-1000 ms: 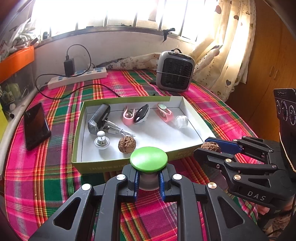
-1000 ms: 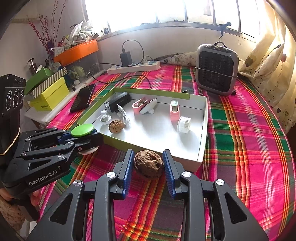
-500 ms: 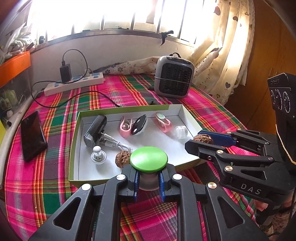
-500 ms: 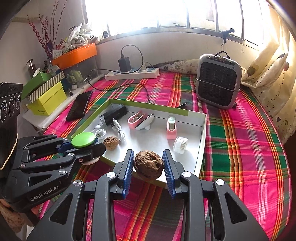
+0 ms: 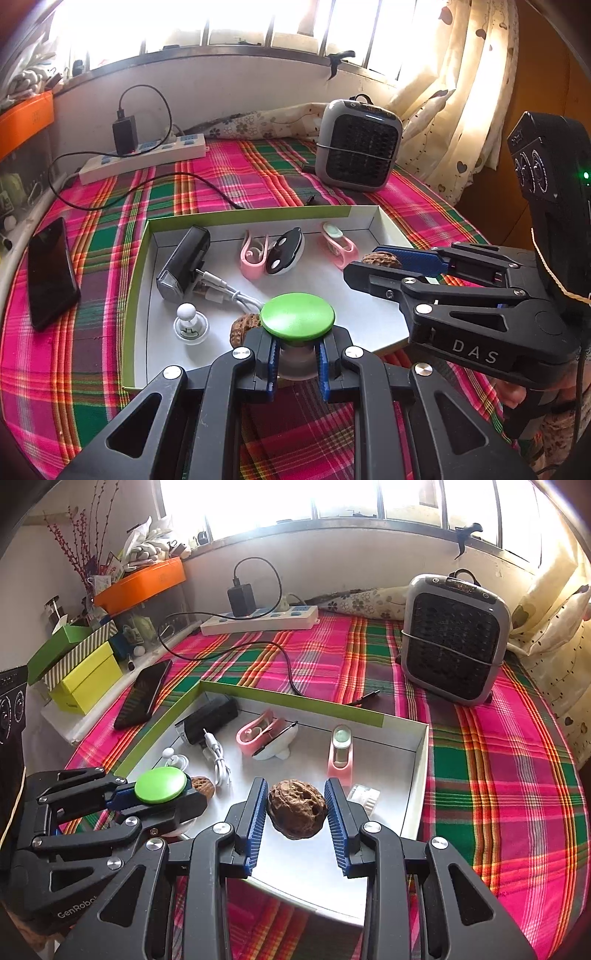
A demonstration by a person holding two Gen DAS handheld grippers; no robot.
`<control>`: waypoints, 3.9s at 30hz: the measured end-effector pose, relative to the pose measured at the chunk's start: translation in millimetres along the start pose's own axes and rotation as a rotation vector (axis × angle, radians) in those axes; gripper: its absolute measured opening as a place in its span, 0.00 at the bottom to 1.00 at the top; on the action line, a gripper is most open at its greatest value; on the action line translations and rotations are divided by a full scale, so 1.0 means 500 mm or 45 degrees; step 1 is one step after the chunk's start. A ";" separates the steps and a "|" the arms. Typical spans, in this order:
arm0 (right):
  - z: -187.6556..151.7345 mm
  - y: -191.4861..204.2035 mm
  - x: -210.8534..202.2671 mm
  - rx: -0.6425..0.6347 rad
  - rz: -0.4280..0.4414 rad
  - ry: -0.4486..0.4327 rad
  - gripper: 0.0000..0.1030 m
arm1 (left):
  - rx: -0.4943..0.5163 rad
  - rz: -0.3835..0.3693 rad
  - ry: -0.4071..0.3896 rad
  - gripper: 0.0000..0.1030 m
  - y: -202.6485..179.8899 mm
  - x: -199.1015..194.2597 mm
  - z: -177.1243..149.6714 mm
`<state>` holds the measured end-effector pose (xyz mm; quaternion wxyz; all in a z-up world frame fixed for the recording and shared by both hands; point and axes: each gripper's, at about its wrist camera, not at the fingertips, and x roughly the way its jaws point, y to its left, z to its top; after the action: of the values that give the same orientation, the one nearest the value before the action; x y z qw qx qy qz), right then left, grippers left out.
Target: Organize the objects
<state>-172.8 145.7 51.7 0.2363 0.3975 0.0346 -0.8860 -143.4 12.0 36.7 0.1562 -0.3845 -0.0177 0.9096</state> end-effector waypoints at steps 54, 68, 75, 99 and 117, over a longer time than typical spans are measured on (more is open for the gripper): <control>0.036 -0.003 0.110 -0.109 0.092 0.131 0.32 | -0.007 0.000 0.078 0.15 0.000 0.075 0.002; 0.035 -0.009 0.103 -0.068 0.095 0.119 0.34 | -0.029 0.004 0.091 0.28 0.007 0.076 0.000; 0.030 -0.014 0.092 -0.037 0.101 0.109 0.42 | -0.014 -0.017 0.087 0.42 -0.001 0.070 0.000; 0.007 -0.013 0.019 0.079 -0.005 0.027 0.42 | -0.062 0.020 0.026 0.42 0.006 0.005 -0.015; -0.043 0.028 -0.074 0.104 -0.095 -0.076 0.42 | -0.077 0.065 -0.047 0.42 -0.007 -0.077 -0.045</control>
<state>-130.6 153.1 65.6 0.1877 0.3785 0.0063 -0.9063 -101.2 2.1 47.9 0.1211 -0.3726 -0.0382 0.9192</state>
